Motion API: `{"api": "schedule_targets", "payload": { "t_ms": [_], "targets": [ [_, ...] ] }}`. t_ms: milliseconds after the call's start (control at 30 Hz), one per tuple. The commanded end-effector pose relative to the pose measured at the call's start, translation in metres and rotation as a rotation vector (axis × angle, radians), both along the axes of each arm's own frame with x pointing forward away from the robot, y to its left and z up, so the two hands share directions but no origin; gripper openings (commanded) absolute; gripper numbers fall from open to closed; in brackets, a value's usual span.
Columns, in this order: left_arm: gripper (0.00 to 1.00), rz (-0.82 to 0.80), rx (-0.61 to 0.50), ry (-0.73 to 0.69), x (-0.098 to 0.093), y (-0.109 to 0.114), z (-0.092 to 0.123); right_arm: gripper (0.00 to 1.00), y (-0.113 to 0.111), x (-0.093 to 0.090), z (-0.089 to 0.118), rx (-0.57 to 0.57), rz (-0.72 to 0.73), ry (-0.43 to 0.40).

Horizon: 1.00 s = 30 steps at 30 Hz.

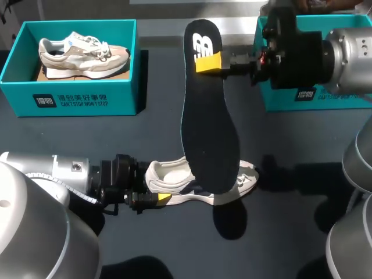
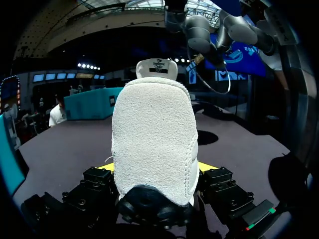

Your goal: Take the shoe out of the shoebox, open the shoe tongue, remove and reinsert the insole, then place the shoe into the shoebox

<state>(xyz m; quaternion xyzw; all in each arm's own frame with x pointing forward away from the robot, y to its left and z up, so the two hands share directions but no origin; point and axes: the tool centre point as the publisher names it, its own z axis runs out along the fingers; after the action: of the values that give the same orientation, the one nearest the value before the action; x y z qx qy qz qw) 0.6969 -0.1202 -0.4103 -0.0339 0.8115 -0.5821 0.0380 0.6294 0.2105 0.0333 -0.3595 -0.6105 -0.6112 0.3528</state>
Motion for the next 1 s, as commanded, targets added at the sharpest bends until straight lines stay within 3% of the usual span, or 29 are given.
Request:
{"api": "schedule_targets", "payload": {
  "t_ms": [33,433,467,500,533,733,933,1000],
  "targets": [
    [0.00,0.003,0.000,-0.001,-0.001,-0.001,-0.001,0.00,0.001,-0.002,0.000,-0.004,-0.011,0.003],
    [0.00,0.003,0.003,0.004,-0.003,0.002,0.000,0.00,0.001,-0.002,0.000,-0.004,-0.011,0.003],
    [0.12,-0.009,0.016,0.015,-0.005,0.005,0.002,0.00,0.001,-0.002,0.000,-0.004,-0.011,0.003],
    [0.63,-0.008,0.018,0.018,-0.006,0.007,0.003,0.00,0.001,-0.002,0.000,-0.004,-0.011,0.003],
    [1.00,-0.010,0.025,0.027,-0.007,0.009,0.005,0.00,0.001,-0.002,0.000,-0.004,-0.011,0.003],
    [1.00,-0.006,0.065,0.033,-0.009,0.014,0.011,0.00,0.001,-0.002,0.000,-0.004,-0.011,0.003],
    [1.00,-0.010,0.235,0.068,-0.009,0.020,0.027,0.00,0.001,-0.002,0.000,-0.004,-0.011,0.003],
    [1.00,-0.018,0.245,0.076,-0.008,0.022,0.030,0.00,0.001,-0.002,0.000,-0.004,-0.011,0.003]
  ]
}}
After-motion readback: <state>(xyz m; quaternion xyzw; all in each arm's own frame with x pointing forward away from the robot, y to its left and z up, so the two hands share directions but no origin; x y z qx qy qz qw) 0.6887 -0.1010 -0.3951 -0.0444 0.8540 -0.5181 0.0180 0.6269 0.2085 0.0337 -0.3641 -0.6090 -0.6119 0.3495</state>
